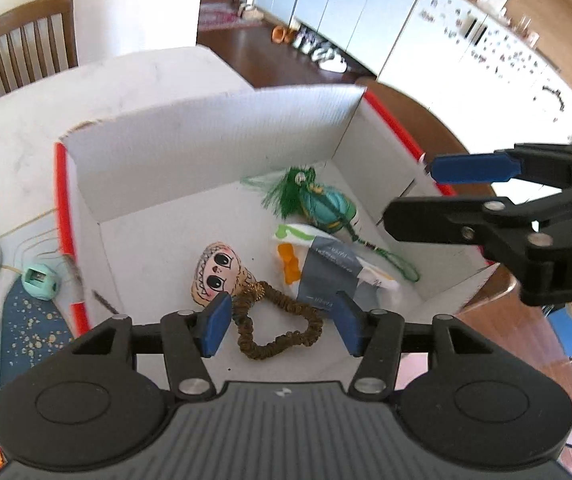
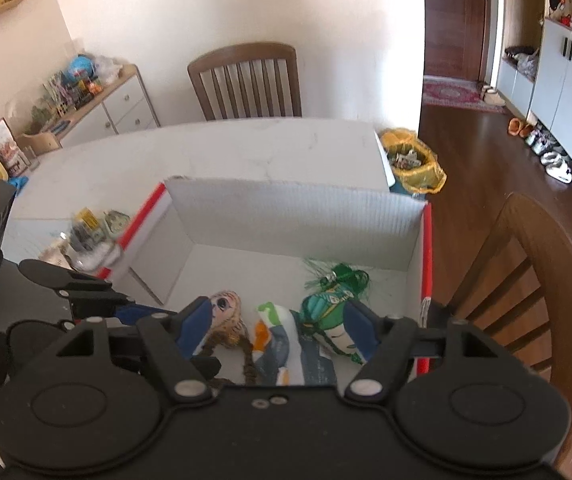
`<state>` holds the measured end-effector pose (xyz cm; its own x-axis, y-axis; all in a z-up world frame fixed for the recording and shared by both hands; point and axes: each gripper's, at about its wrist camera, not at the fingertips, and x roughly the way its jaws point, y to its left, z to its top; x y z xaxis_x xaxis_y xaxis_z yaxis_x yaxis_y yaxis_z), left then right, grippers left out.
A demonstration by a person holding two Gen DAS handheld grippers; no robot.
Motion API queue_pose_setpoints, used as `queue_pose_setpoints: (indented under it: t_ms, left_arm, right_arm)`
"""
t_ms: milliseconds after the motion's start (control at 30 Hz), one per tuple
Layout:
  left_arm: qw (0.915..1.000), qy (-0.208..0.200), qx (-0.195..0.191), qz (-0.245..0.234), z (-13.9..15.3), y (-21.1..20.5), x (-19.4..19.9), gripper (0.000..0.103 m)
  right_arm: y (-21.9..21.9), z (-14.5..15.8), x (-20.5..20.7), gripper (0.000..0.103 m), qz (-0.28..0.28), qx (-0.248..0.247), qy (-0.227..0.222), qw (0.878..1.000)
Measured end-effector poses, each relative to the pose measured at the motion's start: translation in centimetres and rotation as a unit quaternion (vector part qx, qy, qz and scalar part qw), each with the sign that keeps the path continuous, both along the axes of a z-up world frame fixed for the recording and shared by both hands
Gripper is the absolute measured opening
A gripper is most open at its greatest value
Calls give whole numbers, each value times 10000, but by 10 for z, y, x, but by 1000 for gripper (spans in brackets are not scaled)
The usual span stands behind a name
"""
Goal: Organize objects
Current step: 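Lower into the box and open both grippers to release, then withdraw both grippers from the box back over the table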
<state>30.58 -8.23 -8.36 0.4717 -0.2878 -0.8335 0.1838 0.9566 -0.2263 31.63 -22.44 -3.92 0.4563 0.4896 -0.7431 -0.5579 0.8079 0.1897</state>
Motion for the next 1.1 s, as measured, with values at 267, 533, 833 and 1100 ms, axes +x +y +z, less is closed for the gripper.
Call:
queue_pose_setpoints:
  t_ms: [267,533,833,1100]
  left_arm:
    - [9985,-445,-216,217,30,27,-22,59]
    - [9960,-794,-188,356,47,54,-41,69]
    - [9944,-991,-164,334,58,90,-67,87]
    - [9929,-1154,-62,281,58,129,-87,102]
  right_arm:
    - [-1,24,-29,83,-173,293,-194,9992]
    - [8,30,-52,91,-493,511,-296,9970]
    - [35,31,-77,98,-618,518,-461,9957]
    - [73,28,-93,99,-554,540,-450,9960]
